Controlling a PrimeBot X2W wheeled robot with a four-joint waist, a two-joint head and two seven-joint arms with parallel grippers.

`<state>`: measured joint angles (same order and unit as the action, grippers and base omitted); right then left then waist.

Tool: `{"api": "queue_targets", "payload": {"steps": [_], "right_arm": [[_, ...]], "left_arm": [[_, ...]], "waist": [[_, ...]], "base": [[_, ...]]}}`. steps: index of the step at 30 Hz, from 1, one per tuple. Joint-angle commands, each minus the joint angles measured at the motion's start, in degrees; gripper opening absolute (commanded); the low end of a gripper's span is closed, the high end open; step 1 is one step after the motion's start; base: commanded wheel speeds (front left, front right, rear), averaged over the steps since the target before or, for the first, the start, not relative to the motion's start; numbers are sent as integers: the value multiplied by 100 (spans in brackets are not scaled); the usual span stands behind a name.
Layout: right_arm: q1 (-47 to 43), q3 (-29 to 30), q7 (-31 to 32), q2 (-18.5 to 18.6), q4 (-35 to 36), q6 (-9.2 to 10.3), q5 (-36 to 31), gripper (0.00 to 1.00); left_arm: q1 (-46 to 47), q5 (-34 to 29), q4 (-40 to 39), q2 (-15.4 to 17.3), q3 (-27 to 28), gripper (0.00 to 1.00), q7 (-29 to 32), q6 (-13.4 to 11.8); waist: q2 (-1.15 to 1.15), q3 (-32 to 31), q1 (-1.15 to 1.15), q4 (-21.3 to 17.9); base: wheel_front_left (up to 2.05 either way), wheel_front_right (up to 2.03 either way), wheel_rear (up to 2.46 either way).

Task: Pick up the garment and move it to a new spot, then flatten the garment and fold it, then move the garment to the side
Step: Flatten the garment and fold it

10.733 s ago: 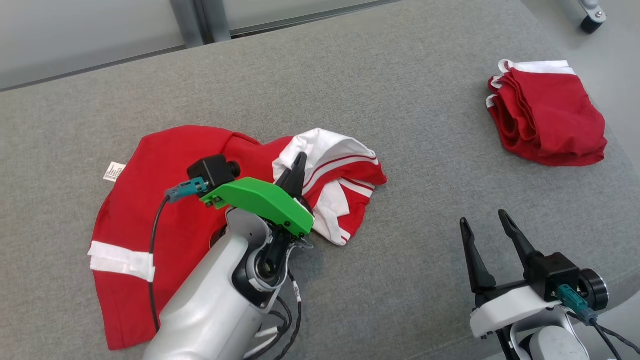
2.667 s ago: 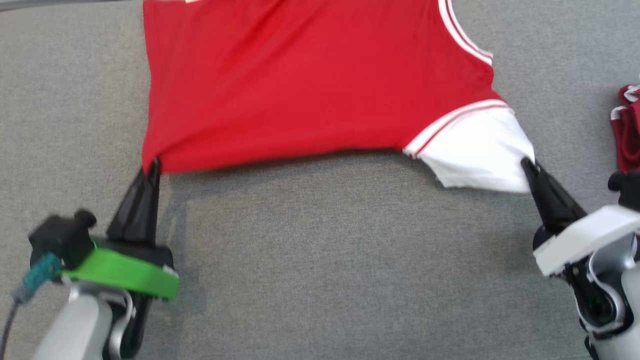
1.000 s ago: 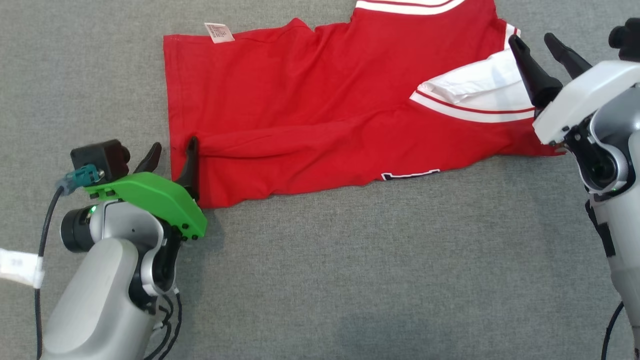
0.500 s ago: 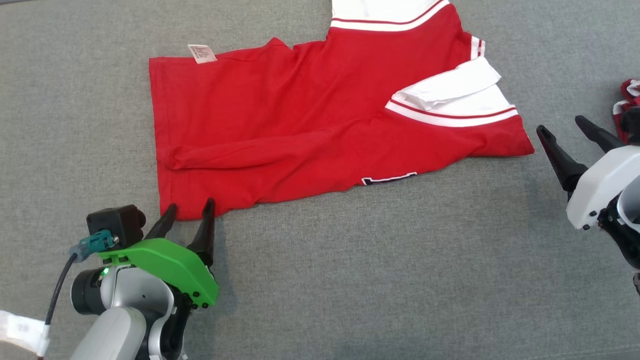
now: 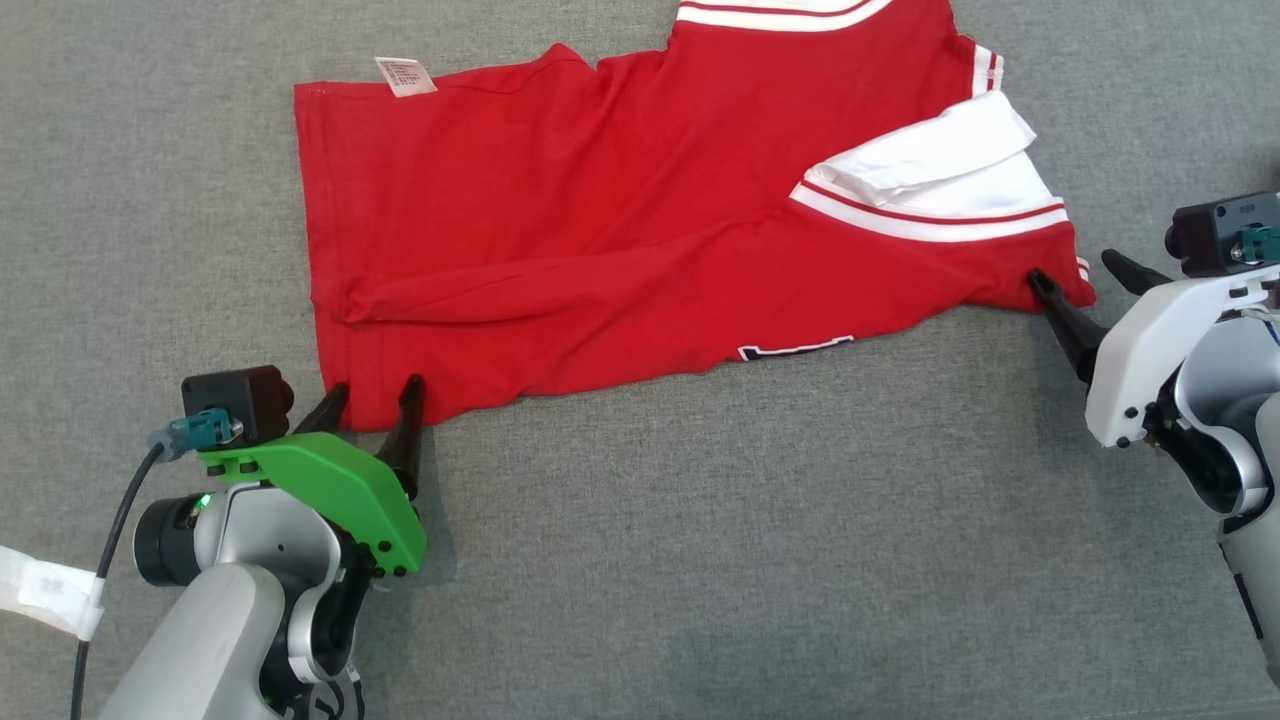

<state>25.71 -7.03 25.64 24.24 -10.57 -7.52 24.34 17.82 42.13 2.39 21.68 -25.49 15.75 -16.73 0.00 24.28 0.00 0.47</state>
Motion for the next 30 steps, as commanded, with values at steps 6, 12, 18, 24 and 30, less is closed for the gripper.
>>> {"api": "queue_targets", "payload": {"steps": [6, 12, 18, 24, 30], "right_arm": [[131, -169, 270, 90, -301, 7, 111, 100], [148, -330, 480, 157, -482, 7, 383, 27], [222, -387, 576, 321, -569, 9, 709, 0], [230, -424, 817, 545, -432, 8, 1103, 0], [-212, -270, 1167, 807, 51, 8, 1510, 0]], "left_arm": [[-8, 38, 225, -7, -112, 21, 169, 57], [-15, 93, 387, -24, -175, 0, 165, 162], [-97, 227, 487, 23, -131, 0, 93, 321], [-304, 261, 156, 276, -91, 0, 165, 352], [-938, 327, -779, 589, -23, 0, 253, 175]], "waist": [[0, -56, 0, 67], [0, -97, 0, 123], [0, -207, 0, 149], [0, -430, 0, 149], [0, -624, 0, 142]], "base": [[0, 0, 0], [0, 0, 0], [0, 0, 0], [0, 0, 0], [0, 0, 0]]}}
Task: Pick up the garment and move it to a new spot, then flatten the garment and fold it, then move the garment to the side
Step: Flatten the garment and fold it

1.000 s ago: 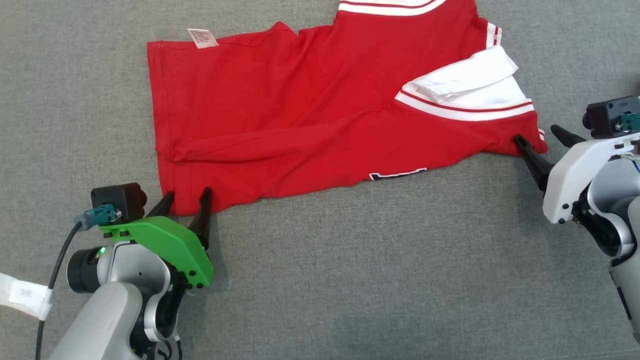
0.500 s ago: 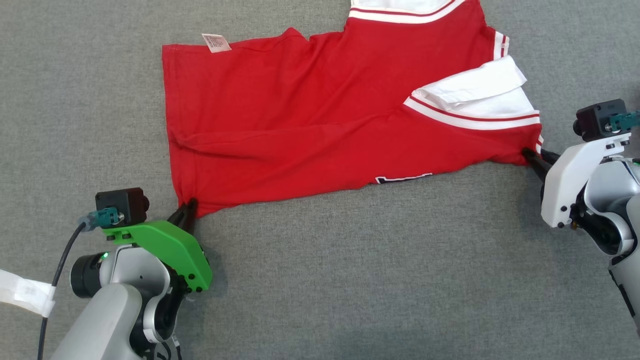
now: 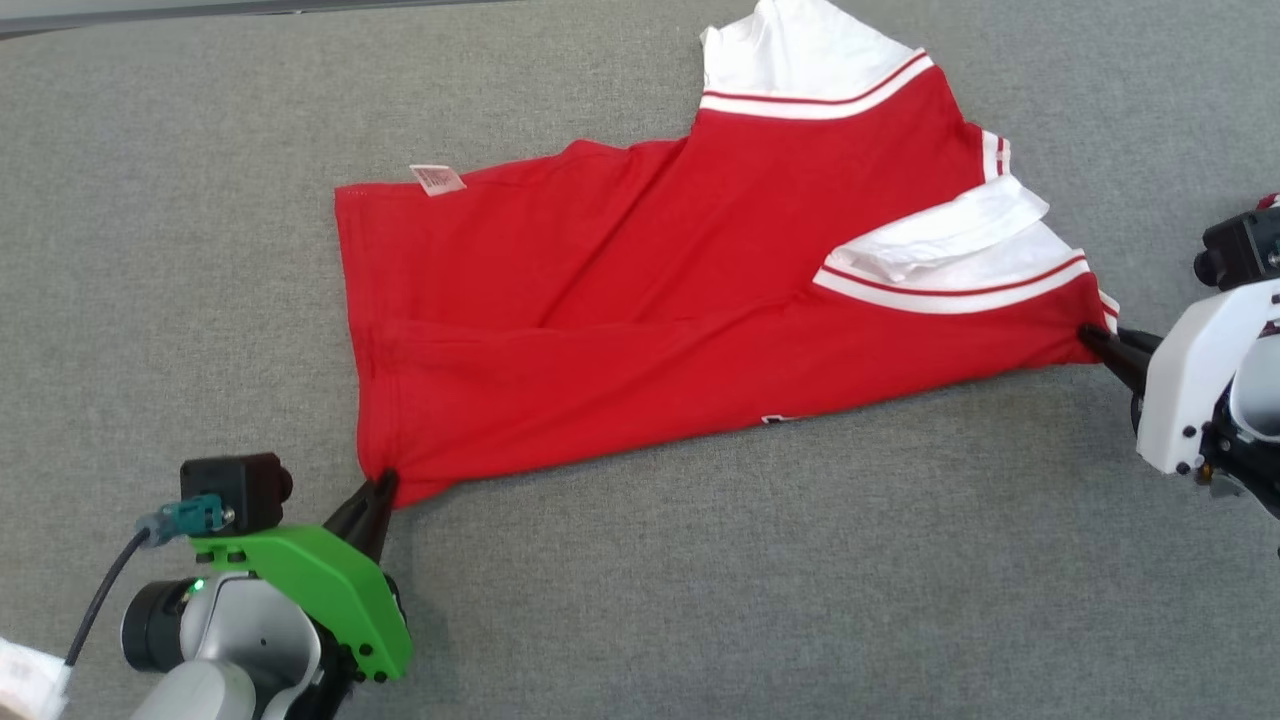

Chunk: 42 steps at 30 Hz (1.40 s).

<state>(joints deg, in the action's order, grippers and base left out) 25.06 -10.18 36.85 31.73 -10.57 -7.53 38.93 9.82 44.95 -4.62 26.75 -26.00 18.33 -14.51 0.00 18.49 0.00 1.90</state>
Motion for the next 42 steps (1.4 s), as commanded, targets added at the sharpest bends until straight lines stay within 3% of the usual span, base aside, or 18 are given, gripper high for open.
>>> {"api": "queue_targets", "payload": {"steps": [1, 7, 11, 20, 21, 22, 23, 24, 30, 35, 38, 42], "right_arm": [[-273, 97, 72, 108, 173, 9, 110, 0], [-1290, 641, 238, 347, 915, 10, 296, 0], [-1866, 1026, 281, 318, 1322, 10, 262, 0], [-2123, 1036, 124, -87, 1236, 9, -136, 0], [-2079, 1000, 39, -90, 1236, 9, -214, 12], [-2051, 979, -21, -106, 1208, 9, -253, 66], [-2047, 933, -51, -115, 1185, 9, -270, 100], [-2031, 913, -73, -103, 1183, 9, -289, 100], [-1619, 1184, -140, 141, 1597, 7, -74, 100], [-657, 1269, 56, 326, 1949, 6, -103, 100], [179, 1059, 215, 280, 1733, 6, -296, 100], [1323, 652, 324, -61, 1107, 6, -647, 100]], "left_arm": [[-263, 38, -227, 119, 56, 0, -22, -101], [-1144, 104, -1023, 185, 137, 0, -205, -428], [-1700, 196, -1285, 79, 156, 0, -398, -589], [-1752, 197, -823, -193, -78, 0, -563, -476], [-1708, 183, -773, -234, -100, 0, -590, -467], [-1674, 172, -720, -253, -115, 31, -599, -458], [-1656, 150, -687, -280, -132, 71, -628, -454], [-1631, 134, -677, -308, -122, 100, -662, -472], [-1477, -50, -959, -58, 45, 100, -648, -610], [-831, -244, -1379, 326, 222, 100, -320, -622], [-74, -348, -1222, 385, 158, 100, 28, -506], [907, -437, -643, 241, -13, 100, 388, -316]], "waist": [[0, -61, 0, 0], [0, -92, 0, -13], [0, -24, 0, -64], [0, 91, 0, -43], [0, 104, 0, -36], [0, 115, 0, -28], [0, 123, 0, -20], [0, 132, 0, -14], [0, 315, 0, -26], [0, 728, 0, -8], [0, 990, 0, 116], [0, 1301, 0, 281]], "base": [[0, 0, 0], [0, 0, 0], [0, 0, 0], [0, 0, 0], [0, 0, 0], [0, 0, 0], [0, 0, 0], [0, 0, 0], [0, 0, 0], [0, 0, 0], [0, 0, 0], [0, 0, 0]]}}
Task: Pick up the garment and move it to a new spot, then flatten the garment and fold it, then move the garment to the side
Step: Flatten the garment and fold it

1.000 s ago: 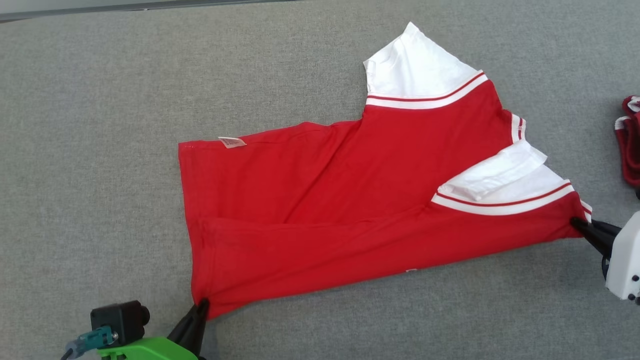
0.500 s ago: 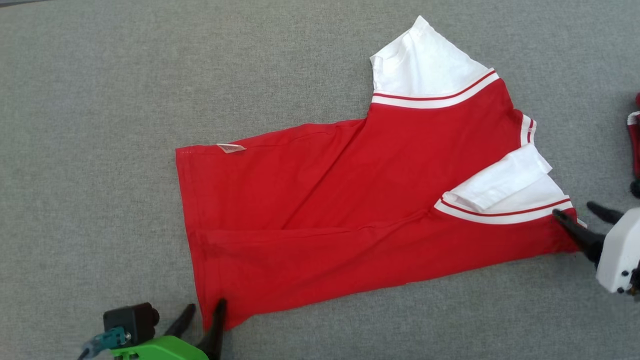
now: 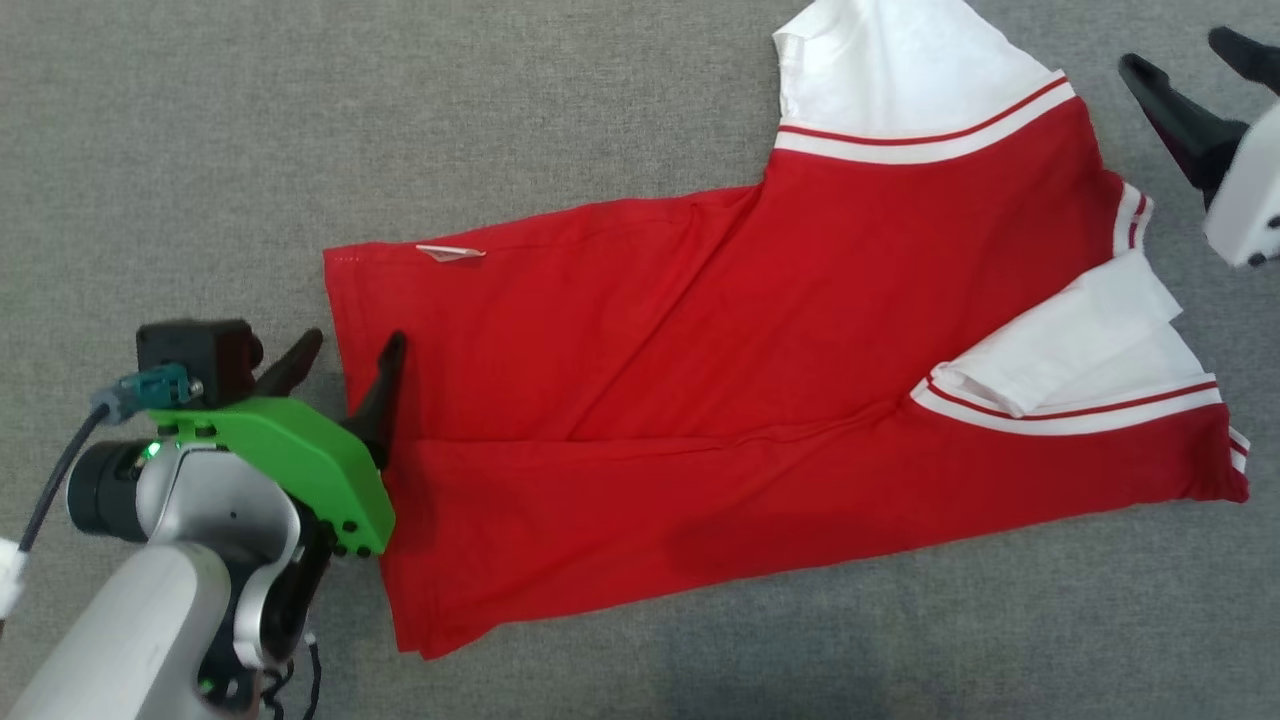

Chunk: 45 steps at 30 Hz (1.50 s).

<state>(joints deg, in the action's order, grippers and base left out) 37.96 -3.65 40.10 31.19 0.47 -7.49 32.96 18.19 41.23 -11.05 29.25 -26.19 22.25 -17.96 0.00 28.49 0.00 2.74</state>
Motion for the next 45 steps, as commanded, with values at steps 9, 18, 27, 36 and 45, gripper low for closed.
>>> {"api": "queue_targets", "payload": {"steps": [9, 18, 27, 36, 45], "right_arm": [[1720, -775, -29, -374, -1356, 2, -685, 100], [2374, -1221, -13, -458, -2236, 2, -856, 100], [2362, -1534, -4, -311, -2720, 5, -633, 0], [2159, -1564, -787, -168, -2779, 5, -259, 0], [1598, -1600, -1574, 106, -2243, 5, 426, 0]], "left_arm": [[1359, -89, 1102, -500, -356, 100, 144, 551], [1710, -14, 1487, -690, -604, 100, 252, 880], [1712, 178, 1454, -886, -791, 0, 207, 1211], [1426, 177, 1158, -648, -290, 0, -291, 868], [798, 340, 866, -453, 134, 0, -646, 551]], "waist": [[0, 732, 0, 729], [0, 799, 0, 968], [0, 753, 0, 933], [0, 225, 0, 603], [0, -319, 0, 224]], "base": [[0, 0, 0], [0, 0, 0], [0, 0, 0], [0, 0, 0], [0, 0, 0]]}}
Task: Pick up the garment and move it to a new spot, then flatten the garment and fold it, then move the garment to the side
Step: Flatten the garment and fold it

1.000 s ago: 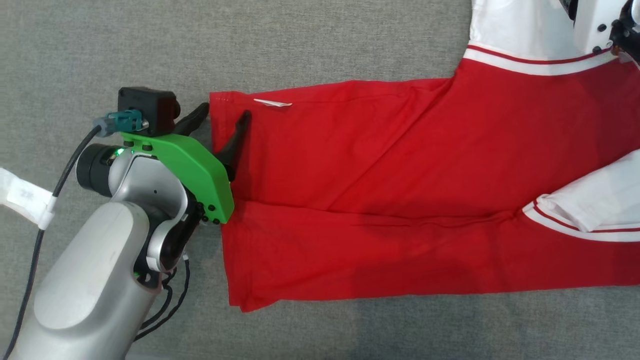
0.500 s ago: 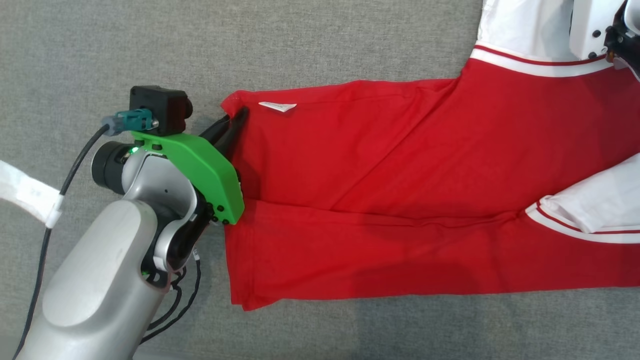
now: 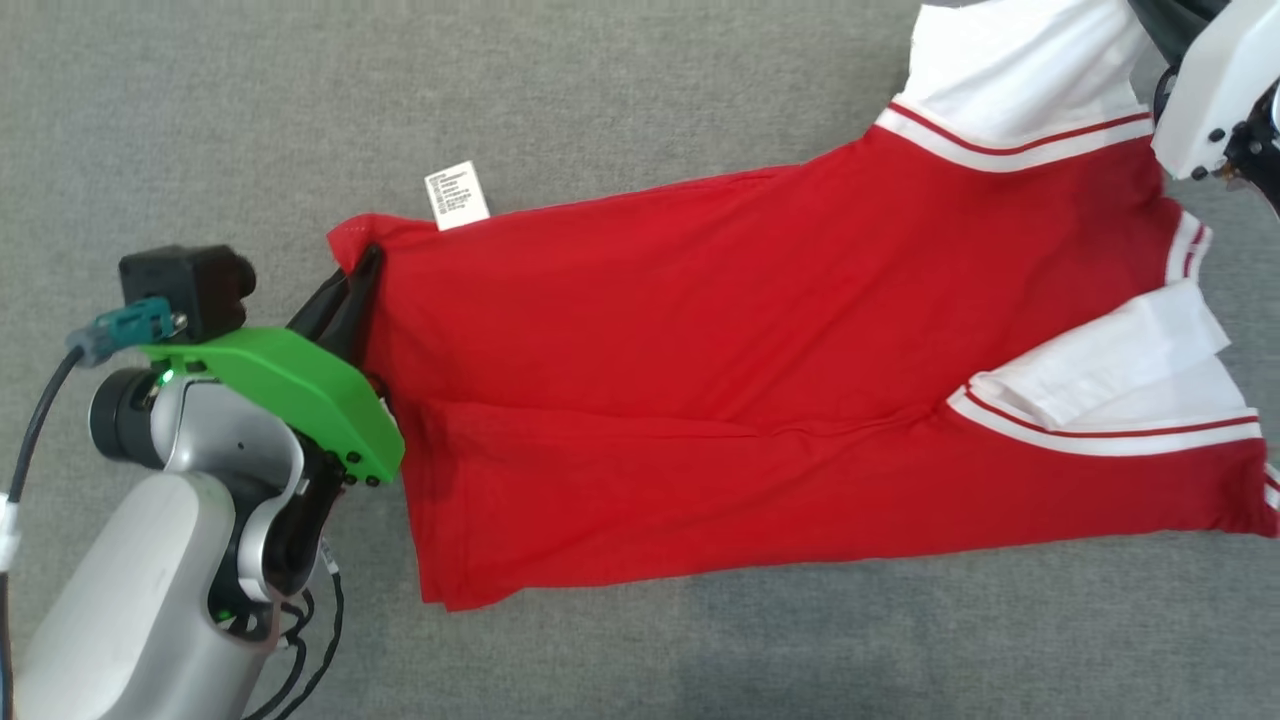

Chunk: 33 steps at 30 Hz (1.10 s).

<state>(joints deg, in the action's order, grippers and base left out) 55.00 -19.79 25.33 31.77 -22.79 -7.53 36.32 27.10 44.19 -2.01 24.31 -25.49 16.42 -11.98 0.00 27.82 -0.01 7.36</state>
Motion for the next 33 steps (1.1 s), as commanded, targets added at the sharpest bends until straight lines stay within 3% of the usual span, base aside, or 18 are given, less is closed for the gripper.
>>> {"api": "queue_targets", "payload": {"steps": [1, 9, 13, 20, 33], "right_arm": [[-190, 41, -208, 85, 189, 9, 175, 0], [-1704, 168, -865, 481, 1536, 9, 754, 0], [-2667, 362, -1153, 491, 1972, 9, 749, 0], [-3505, 533, -1586, 215, 2009, 9, 607, 0], [-4195, 780, -1827, -111, 2306, 9, 512, 0]], "left_arm": [[-161, 58, -82, 52, 89, 0, -93, -82], [-1350, 174, -1055, 44, 231, 0, -555, -341], [-2129, 356, -1404, -64, 315, 0, -842, -489], [-2616, 480, -1271, -223, 326, 0, -1167, -443], [-2797, 707, -1314, -77, 693, 0, -1282, -426]], "waist": [[0, -302, 1, -270], [0, -477, 1, -649], [0, -430, 1, -808], [0, -353, 1, -917], [0, -504, 1, -995]], "base": [[0, 0, 0], [0, 0, 0], [0, 0, 0], [0, 0, 0], [0, 0, 0]]}}
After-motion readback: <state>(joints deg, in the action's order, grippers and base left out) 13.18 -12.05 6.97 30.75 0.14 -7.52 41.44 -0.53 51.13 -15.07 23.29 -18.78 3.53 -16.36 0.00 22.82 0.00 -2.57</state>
